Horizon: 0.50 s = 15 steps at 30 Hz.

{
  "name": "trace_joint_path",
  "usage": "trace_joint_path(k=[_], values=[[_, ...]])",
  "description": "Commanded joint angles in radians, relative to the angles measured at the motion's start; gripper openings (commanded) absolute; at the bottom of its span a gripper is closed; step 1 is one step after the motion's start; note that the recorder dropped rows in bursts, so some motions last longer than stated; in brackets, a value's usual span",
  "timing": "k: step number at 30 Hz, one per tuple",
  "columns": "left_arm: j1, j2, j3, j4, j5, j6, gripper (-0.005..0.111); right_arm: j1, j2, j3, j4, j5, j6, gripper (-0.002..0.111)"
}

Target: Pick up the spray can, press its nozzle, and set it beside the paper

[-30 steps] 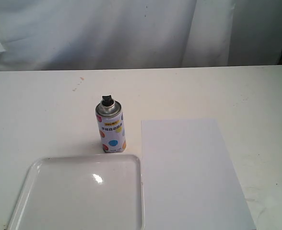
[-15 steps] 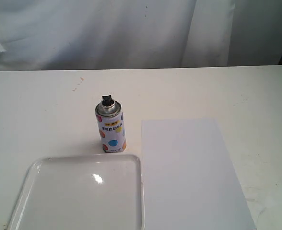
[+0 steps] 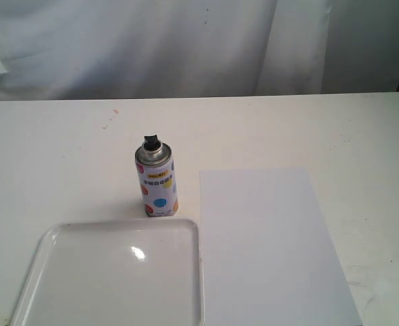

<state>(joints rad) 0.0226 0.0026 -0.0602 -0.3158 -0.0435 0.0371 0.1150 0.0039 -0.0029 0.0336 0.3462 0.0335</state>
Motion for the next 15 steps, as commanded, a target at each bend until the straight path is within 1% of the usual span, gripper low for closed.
trace_joint_path(k=[1,4,8,15], values=[[-0.001,0.007,-0.091,0.004,0.021,-0.006,0.000,-0.006,-0.004,0.003,-0.008,-0.002,0.004,0.000],[-0.001,0.093,-0.153,0.031,0.026,-0.006,0.000,-0.006,-0.004,0.003,-0.008,-0.002,0.004,0.000],[-0.001,0.275,-0.258,0.063,0.022,-0.004,0.000,-0.006,-0.004,0.003,-0.008,-0.002,0.004,0.000],[-0.001,0.595,-0.482,0.171,0.019,-0.001,0.000,-0.006,-0.004,0.003,-0.008,-0.002,0.004,0.000]])
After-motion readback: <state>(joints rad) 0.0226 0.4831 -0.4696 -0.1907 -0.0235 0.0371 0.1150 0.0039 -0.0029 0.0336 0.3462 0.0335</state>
